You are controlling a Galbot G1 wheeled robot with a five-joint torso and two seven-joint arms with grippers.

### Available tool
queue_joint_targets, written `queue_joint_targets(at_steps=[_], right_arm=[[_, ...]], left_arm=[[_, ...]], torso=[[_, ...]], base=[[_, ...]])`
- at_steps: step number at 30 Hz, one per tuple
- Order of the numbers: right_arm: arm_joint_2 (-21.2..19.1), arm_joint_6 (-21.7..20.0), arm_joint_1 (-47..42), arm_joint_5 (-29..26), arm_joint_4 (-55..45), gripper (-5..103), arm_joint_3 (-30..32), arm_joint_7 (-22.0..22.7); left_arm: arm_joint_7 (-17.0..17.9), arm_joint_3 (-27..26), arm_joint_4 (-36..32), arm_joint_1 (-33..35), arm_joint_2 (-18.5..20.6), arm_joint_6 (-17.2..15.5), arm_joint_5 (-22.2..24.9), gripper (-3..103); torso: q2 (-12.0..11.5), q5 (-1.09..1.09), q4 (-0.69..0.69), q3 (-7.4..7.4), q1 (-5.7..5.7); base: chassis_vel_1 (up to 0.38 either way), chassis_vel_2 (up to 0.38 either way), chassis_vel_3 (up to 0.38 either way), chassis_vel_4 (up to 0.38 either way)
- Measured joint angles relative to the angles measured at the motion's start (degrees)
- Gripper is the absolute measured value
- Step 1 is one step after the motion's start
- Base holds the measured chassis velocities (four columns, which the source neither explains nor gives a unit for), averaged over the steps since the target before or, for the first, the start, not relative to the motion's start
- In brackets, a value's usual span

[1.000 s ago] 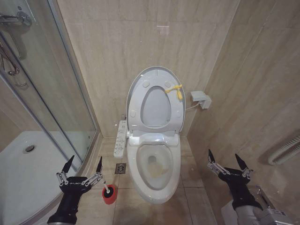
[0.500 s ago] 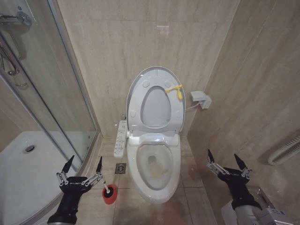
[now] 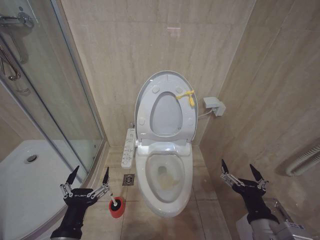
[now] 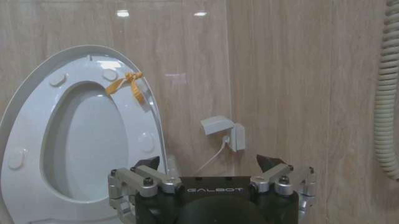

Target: Open the toilet lid, clean the toilet bowl with a toilet brush, close the toilet lid, and flush.

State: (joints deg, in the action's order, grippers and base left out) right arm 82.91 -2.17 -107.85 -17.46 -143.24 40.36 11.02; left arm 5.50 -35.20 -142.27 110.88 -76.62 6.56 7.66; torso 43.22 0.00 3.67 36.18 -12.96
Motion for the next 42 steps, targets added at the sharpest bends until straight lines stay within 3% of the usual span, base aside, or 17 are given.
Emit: queue_joint_targets(at_steps=[42], right_arm=[[-0.01, 0.00, 0.01, -0.03, 0.01, 100, 0.00, 0.01]], left_arm=[[0.00, 0.00, 0.00, 0.00, 0.00, 0.00, 0.00, 100]], torso=[[0.01, 0.00, 0.00, 0.00, 0.00]], base=[[0.000, 0.000, 0.000, 0.000]])
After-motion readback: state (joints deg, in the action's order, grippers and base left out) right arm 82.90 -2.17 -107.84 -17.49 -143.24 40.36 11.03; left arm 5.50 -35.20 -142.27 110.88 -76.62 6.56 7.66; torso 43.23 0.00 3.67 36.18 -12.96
